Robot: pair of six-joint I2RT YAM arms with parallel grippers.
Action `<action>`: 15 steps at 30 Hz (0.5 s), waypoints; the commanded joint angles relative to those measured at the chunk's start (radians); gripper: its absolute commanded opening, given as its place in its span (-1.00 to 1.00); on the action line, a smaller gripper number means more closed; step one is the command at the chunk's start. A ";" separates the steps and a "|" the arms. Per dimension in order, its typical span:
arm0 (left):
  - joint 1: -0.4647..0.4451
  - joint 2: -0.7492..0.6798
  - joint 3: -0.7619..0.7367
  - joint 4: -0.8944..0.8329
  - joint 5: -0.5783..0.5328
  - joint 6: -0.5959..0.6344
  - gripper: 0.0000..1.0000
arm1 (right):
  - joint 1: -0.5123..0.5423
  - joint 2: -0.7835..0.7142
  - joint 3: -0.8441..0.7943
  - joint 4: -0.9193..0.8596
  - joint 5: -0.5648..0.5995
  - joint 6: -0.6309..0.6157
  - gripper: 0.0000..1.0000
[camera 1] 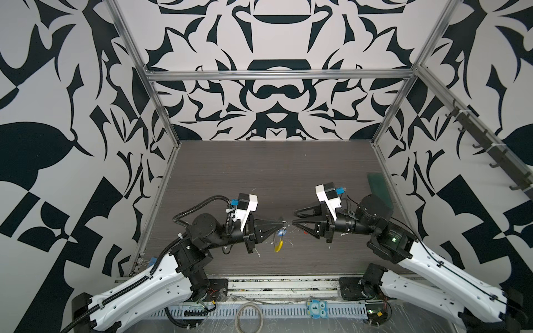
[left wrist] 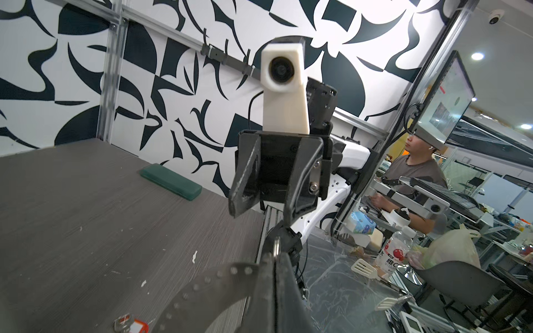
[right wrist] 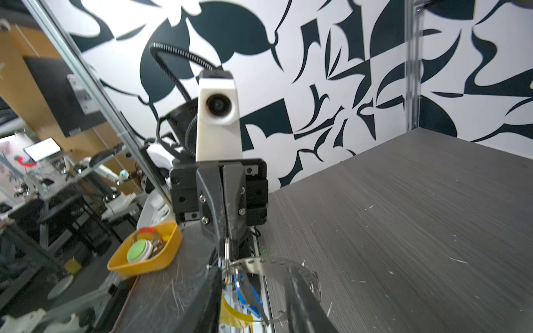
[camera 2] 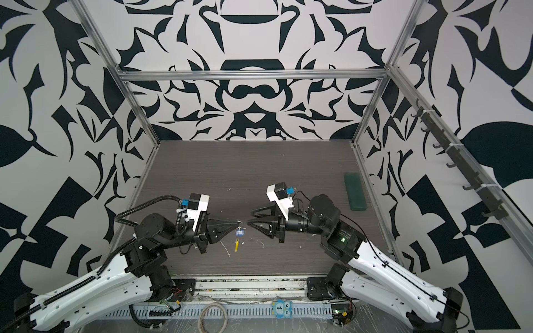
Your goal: Remove the keys from the keyring
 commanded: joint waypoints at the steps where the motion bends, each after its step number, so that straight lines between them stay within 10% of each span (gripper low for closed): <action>1: -0.002 0.003 -0.026 0.211 -0.012 -0.037 -1.00 | 0.005 -0.007 -0.028 0.243 0.081 0.123 -0.15; 15: -0.002 0.085 -0.103 0.486 -0.132 -0.111 -1.00 | 0.121 0.053 -0.070 0.487 0.132 0.158 -0.09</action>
